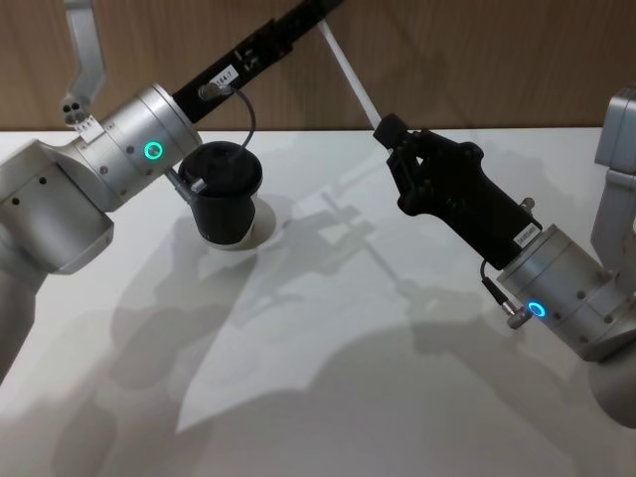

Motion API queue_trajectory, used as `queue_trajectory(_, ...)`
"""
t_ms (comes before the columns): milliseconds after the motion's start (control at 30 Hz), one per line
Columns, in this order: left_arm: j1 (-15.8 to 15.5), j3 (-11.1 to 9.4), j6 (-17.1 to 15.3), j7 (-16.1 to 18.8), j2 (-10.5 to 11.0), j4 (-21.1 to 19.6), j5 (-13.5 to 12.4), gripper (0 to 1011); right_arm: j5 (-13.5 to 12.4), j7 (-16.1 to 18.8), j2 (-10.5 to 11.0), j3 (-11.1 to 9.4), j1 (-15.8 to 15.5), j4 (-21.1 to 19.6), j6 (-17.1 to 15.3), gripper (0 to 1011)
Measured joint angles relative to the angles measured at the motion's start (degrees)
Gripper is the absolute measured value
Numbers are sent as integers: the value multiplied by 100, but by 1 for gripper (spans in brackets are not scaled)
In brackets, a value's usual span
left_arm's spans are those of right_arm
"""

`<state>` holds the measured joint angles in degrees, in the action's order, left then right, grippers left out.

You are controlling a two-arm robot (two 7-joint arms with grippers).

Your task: Pick up the straw with one hand, pass it to the other hand, and insert it into the cup.

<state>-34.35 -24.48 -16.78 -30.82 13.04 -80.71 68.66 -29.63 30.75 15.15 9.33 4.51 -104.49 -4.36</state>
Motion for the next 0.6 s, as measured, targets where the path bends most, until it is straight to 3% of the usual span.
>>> queue_trajectory(300, 75, 2, 81, 15, 85, -102, 13, 125, 1, 0, 0, 0, 0, 0, 0, 6)
queue_trajectory(600, 154, 13, 148, 66, 169, -212, 43, 66, 0, 0, 0, 1, 1, 0, 0, 6)
